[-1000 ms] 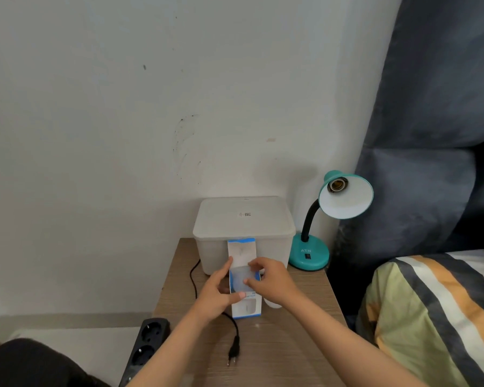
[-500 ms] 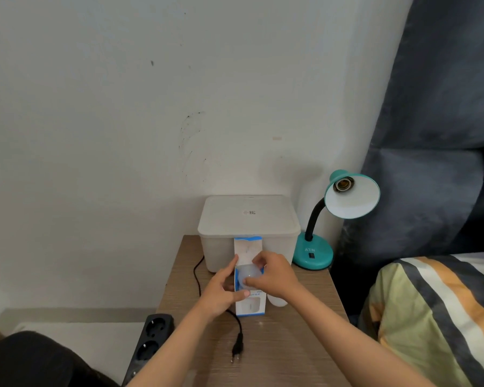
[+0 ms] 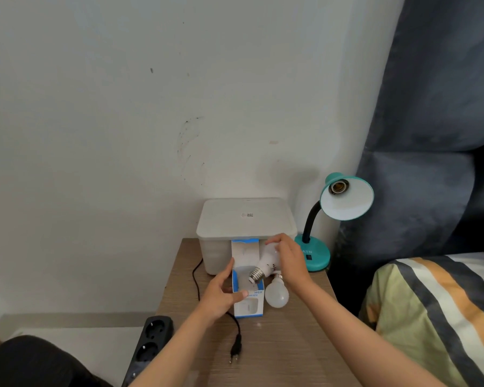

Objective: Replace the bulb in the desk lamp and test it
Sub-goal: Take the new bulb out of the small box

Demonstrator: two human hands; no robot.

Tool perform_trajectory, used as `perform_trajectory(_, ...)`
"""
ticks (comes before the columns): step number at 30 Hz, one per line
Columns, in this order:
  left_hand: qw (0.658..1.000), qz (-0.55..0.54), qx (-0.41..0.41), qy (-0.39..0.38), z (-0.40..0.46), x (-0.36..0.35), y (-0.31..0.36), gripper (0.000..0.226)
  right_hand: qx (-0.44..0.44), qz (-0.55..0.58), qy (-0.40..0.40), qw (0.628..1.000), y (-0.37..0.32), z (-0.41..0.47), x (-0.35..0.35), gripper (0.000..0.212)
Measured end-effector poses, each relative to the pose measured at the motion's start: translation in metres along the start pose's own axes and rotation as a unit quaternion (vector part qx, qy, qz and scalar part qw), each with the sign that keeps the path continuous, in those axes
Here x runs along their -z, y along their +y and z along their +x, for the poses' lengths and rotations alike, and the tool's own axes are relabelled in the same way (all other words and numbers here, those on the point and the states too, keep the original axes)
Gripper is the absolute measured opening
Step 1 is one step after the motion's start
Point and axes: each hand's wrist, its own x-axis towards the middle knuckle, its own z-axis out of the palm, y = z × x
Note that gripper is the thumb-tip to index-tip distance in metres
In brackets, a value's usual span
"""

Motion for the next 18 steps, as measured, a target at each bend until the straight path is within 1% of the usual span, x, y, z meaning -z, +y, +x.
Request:
perform_trajectory(2,1.000,-0.002,0.000,0.005,0.000,-0.001,0.001,0.089,-0.023,-0.015,-0.001,1.000,0.000,0.002,0.002,0.029)
perform_trajectory(4,1.000,-0.001,-0.002,0.007,-0.001,-0.002,0.002,0.089,-0.039,-0.075,-0.016,0.996,0.006,0.004,0.004,0.031)
perform_trajectory(7,1.000,0.002,-0.006,0.011,-0.002,-0.003,0.004,0.088,-0.053,-0.154,-0.041,0.986,0.015,0.005,0.004,0.013)
perform_trajectory(8,1.000,0.004,-0.007,0.015,-0.003,-0.003,0.004,0.087,-0.059,-0.169,-0.047,0.983,0.017,0.004,0.003,0.015)
perform_trajectory(10,1.000,0.015,-0.011,0.023,-0.004,-0.003,0.004,0.082,-0.071,-0.182,-0.053,0.979,0.020,0.003,0.002,0.031)
perform_trajectory(13,0.999,0.024,-0.014,0.040,-0.007,-0.007,0.004,0.065,-0.072,-0.191,-0.071,0.976,0.018,0.002,0.000,0.044)
perform_trajectory(15,0.999,0.017,-0.011,0.050,-0.009,-0.009,0.005,0.060,-0.059,-0.202,-0.080,0.974,0.017,0.001,-0.002,0.045)
perform_trajectory(18,0.998,0.019,-0.011,0.056,-0.010,-0.011,0.006,0.060,-0.036,-0.212,-0.079,0.973,0.016,0.000,-0.003,0.036)
